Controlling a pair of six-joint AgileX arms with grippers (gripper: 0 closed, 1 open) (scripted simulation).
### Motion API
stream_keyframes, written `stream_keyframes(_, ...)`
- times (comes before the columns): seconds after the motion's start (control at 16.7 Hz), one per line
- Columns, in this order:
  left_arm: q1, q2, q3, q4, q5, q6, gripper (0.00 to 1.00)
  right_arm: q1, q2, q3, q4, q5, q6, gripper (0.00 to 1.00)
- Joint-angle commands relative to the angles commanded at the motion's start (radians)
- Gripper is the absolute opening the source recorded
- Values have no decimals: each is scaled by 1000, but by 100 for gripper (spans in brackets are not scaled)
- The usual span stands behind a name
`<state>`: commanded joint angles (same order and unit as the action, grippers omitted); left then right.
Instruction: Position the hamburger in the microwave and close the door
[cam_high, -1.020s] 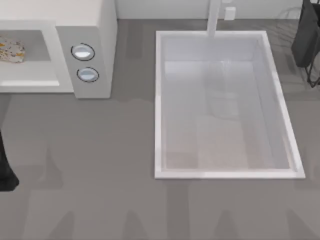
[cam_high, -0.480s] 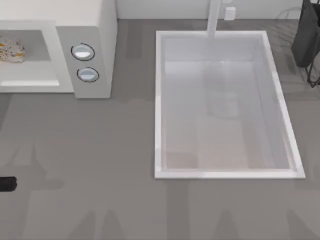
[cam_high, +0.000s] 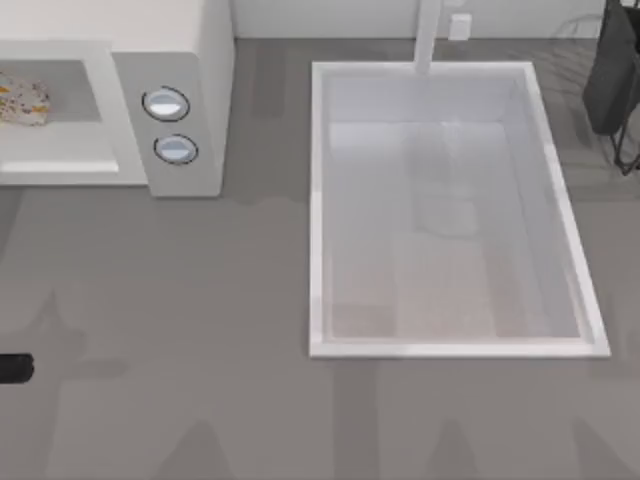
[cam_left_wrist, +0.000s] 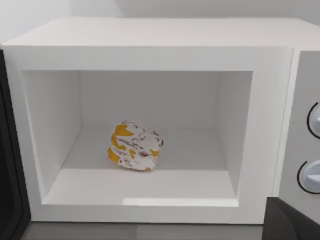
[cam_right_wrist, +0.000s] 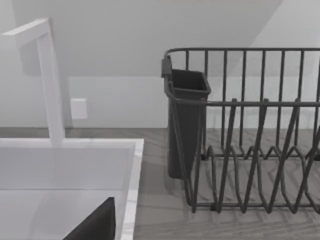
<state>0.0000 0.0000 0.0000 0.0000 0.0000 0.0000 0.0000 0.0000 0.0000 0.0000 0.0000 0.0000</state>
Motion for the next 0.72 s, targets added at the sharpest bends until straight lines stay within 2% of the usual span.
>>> stream_keyframes(0.3, -16, 8, 3, 5, -16, 0, 0, 0, 0, 0, 0, 0, 0, 100)
stream_keyframes(0.72, -244, 113, 37, 71, -243, 2, 0, 0, 0, 0, 0, 0, 0, 100)
